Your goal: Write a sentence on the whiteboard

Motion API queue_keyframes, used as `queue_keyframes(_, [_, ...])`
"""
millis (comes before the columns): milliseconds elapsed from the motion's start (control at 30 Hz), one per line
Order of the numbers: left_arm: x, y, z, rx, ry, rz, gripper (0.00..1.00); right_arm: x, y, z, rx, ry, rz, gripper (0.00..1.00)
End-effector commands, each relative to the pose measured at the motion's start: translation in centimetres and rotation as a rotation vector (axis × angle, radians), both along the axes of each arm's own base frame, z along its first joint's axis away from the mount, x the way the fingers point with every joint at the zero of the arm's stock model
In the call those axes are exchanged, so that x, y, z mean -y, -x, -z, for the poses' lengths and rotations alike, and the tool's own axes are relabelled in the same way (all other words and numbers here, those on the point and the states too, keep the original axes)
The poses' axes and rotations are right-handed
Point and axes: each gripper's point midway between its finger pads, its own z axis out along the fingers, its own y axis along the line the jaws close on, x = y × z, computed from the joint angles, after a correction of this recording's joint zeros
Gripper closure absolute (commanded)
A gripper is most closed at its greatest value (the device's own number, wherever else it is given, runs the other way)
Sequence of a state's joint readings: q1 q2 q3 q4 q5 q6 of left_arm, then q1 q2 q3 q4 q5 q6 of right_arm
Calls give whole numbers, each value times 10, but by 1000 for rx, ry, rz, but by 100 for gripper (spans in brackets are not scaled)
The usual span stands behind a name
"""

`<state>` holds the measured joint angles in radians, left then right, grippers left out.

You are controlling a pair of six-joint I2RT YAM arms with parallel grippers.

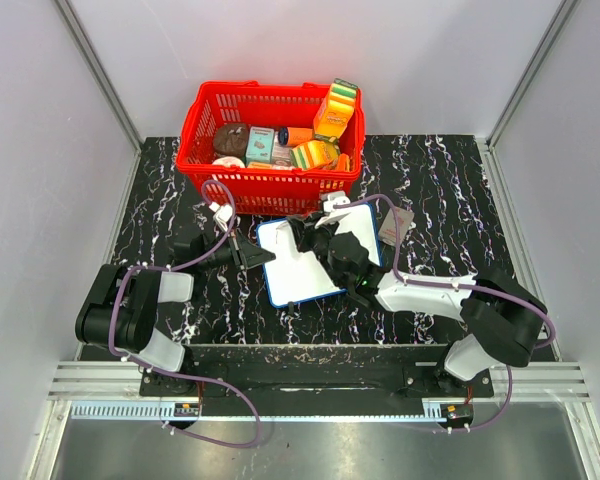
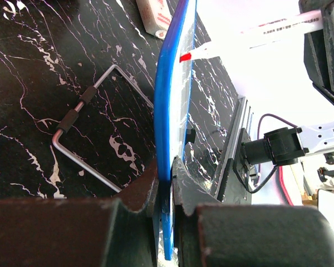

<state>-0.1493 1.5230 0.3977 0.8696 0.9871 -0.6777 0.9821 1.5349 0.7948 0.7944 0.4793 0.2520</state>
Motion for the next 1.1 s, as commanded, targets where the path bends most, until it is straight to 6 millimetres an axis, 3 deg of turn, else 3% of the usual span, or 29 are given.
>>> queue_keyframes(0, [0,-12,2,93,-43,-16,100,15,-14,0,-10,11,79,100])
queue_keyframes(700, [0,-12,3,90,-47,-18,100,29,-3,32,-75,39,70,100])
queue_keyframes(1067, [0,-12,2,94,-47,-18,100,16,1,34,-88,11,8,100])
